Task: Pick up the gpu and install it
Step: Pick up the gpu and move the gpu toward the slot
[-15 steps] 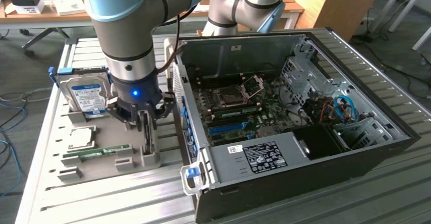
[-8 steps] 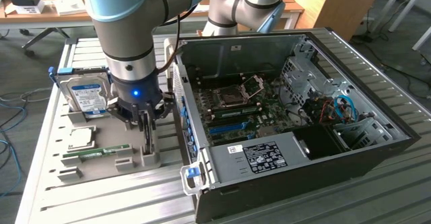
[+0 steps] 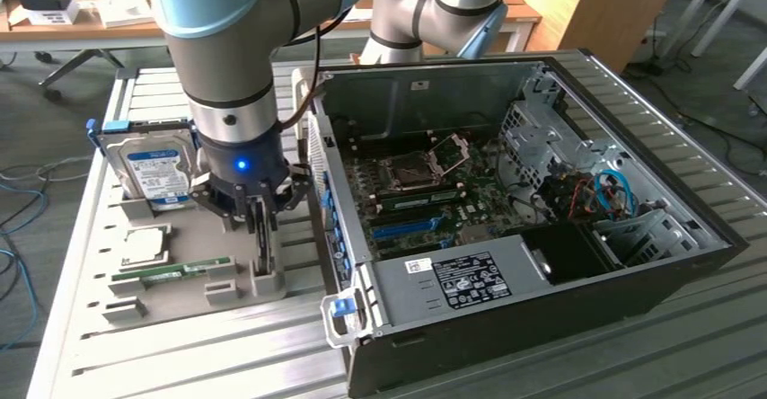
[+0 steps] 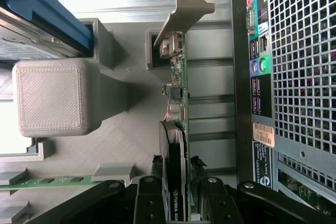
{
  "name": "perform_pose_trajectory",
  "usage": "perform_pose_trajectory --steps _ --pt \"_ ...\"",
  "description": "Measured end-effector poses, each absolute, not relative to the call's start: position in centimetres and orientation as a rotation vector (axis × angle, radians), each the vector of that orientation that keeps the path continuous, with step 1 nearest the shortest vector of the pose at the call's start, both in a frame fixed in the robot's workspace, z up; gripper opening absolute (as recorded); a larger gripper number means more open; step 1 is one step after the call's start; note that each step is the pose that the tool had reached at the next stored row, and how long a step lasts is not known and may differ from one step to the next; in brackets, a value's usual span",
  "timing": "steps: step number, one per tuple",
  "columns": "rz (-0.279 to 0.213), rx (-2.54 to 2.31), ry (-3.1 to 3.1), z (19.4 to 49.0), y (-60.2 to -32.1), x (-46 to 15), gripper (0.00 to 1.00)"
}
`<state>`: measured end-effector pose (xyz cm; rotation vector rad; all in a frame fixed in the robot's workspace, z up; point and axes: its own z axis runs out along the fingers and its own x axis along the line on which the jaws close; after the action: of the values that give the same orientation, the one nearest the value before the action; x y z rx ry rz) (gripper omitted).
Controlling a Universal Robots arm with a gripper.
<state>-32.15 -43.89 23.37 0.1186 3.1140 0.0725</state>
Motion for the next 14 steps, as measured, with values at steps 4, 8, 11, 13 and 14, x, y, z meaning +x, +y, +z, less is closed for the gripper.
perform_pose_trajectory --steps 4,8,11,13,14 --pt "0.073 0.119 3.114 23.36 -43.78 -32.15 0.34" --pt "0.073 0.119 3.114 23.37 -43.78 -32.15 0.34" --pt "0.073 0.118 3.114 23.37 -43.77 -32.15 0.34" --pt "0.073 0.119 3.114 23.37 -43.78 -32.15 0.34" --pt "0.073 0.118 3.114 23.37 -43.77 -32.15 0.34"
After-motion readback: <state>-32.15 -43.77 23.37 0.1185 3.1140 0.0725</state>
